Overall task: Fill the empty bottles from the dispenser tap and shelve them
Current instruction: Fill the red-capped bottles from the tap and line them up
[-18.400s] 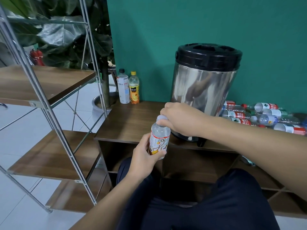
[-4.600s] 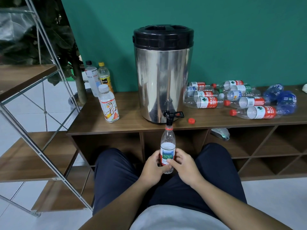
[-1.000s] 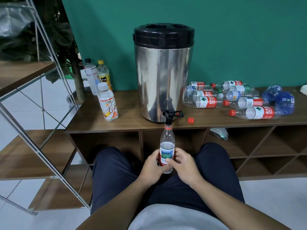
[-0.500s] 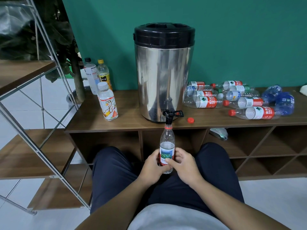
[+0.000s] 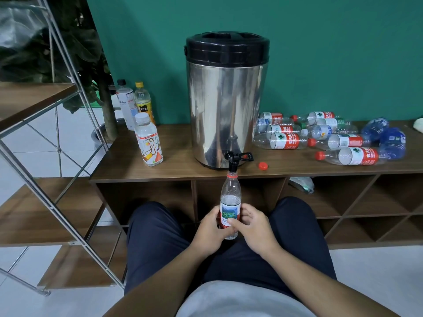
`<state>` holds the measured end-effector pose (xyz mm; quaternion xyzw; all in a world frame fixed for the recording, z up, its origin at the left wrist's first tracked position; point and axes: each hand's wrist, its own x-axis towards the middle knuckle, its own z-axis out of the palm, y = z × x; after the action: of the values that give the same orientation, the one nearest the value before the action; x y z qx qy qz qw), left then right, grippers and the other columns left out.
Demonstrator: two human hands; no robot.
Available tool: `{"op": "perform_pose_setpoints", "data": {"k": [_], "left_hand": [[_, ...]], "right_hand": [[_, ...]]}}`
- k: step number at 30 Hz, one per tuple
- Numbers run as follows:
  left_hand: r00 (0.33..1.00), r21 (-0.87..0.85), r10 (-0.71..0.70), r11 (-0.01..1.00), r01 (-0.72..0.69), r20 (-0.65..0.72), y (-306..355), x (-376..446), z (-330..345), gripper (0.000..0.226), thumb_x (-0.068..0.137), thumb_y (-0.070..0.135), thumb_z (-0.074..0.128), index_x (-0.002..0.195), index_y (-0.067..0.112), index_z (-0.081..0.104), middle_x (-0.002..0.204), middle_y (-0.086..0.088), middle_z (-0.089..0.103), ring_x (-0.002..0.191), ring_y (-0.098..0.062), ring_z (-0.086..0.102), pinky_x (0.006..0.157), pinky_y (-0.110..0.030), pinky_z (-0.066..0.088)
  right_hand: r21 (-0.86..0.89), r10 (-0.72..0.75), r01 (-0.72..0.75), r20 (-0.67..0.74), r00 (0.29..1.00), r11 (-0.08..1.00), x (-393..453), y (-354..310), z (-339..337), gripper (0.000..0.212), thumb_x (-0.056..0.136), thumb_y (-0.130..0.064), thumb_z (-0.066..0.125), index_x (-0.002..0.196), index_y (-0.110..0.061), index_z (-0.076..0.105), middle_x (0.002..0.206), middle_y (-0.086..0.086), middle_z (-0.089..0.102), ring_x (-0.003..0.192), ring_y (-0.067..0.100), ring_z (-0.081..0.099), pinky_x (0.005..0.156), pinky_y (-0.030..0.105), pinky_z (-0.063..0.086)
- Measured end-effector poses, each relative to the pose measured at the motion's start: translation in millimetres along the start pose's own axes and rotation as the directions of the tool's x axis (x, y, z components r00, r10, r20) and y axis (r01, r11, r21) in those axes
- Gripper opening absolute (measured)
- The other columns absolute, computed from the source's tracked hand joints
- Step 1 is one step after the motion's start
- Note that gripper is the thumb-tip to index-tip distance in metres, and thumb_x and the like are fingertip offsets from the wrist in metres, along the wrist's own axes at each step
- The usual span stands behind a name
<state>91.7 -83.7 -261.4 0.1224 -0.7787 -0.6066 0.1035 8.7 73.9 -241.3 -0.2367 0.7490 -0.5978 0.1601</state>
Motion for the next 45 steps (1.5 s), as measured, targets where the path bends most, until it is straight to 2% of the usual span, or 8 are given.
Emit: {"op": "perform_pose_setpoints", "data": {"k": [16,22,27,31,35,38,42,45], "left_hand": [[1.0,0.004,0.005,1.0,-0.005,-0.017,0,0,1,0.06,0.089,0.018,0.095,0.141,0.03,0.067,0.127,0.011,0.078,0.12,-0.008,0.075,0.106,-0.035,0.062],[1.0,-0.006,-0.008,1.0,0.008,-0.023,-3,1,1,0.062,0.089,0.019,0.095,0.143,0.03,0.066,0.129,0.011,0.078,0.121,-0.008,0.075,0.106,-0.034,0.062],[0.999,0.027,-0.035,0.999,0.036,-0.036,-10,6,1,0.065,0.088,0.02,0.096,0.143,0.032,0.063,0.127,0.012,0.078,0.12,-0.005,0.074,0.108,-0.032,0.059],[0.997,0.048,-0.054,0.997,0.056,-0.055,-12,9,2,0.064,0.087,0.019,0.097,0.141,0.031,0.063,0.125,0.013,0.078,0.117,-0.001,0.073,0.106,-0.028,0.06],[0.997,0.06,-0.051,0.997,0.055,-0.063,-14,10,1,0.061,0.086,0.02,0.097,0.136,0.031,0.064,0.123,0.012,0.078,0.115,-0.002,0.074,0.103,-0.027,0.06],[0.997,0.063,-0.051,0.997,0.055,-0.066,-14,11,0,0.06,0.086,0.021,0.097,0.135,0.032,0.065,0.123,0.012,0.078,0.114,-0.002,0.074,0.102,-0.028,0.061],[0.996,0.065,-0.048,0.996,0.053,-0.069,-15,12,0,0.059,0.086,0.022,0.097,0.133,0.032,0.065,0.121,0.012,0.079,0.113,-0.004,0.075,0.101,-0.029,0.062],[0.997,0.068,-0.051,0.996,0.055,-0.064,-16,12,0,0.059,0.086,0.023,0.097,0.134,0.033,0.064,0.122,0.013,0.078,0.113,-0.002,0.075,0.101,-0.028,0.061]], "right_hand": [[-0.029,0.005,-0.006,-0.014,1.0,1.0,-1,-2,-1,0.044,0.089,-0.015,0.092,0.127,-0.03,0.076,0.115,-0.009,0.083,0.109,0.013,0.079,0.099,0.047,0.065],[-0.104,0.012,-0.012,0.004,1.0,0.995,6,2,-5,0.038,0.092,-0.036,0.088,0.128,-0.038,0.075,0.123,-0.018,0.079,0.117,0.007,0.074,0.105,0.043,0.061],[-0.056,0.024,-0.034,-0.16,0.987,0.998,25,-21,-22,0.051,0.098,-0.052,0.078,0.142,-0.026,0.07,0.126,-0.014,0.077,0.119,0.0,0.07,0.109,0.036,0.058],[0.052,0.004,0.009,-0.234,0.972,0.999,51,-65,-39,0.031,0.108,-0.052,0.063,0.117,-0.026,0.077,0.103,0.001,0.08,0.098,0.019,0.078,0.095,0.04,0.064],[0.159,0.037,-0.006,-0.191,0.981,0.987,75,-113,-47,0.042,0.111,-0.053,0.056,0.115,-0.017,0.076,0.088,0.015,0.076,0.077,0.021,0.07,0.082,0.04,0.06],[0.261,0.057,-0.021,-0.131,0.99,0.965,85,-136,-46,0.037,0.11,-0.051,0.06,0.117,-0.02,0.079,0.079,0.006,0.066,0.073,0.017,0.06,0.07,0.033,0.055],[0.182,0.056,-0.038,-0.095,0.994,0.983,93,-141,-35,0.021,0.108,-0.032,0.068,0.11,-0.015,0.081,0.07,0.001,0.055,0.063,0.013,0.046,0.06,0.032,0.042],[0.21,0.09,-0.069,-0.092,0.992,0.975,97,-139,-31,0.019,0.109,-0.023,0.065,0.11,-0.009,0.077,0.064,-0.002,0.049,0.057,0.013,0.038,0.055,0.031,0.034]]}}
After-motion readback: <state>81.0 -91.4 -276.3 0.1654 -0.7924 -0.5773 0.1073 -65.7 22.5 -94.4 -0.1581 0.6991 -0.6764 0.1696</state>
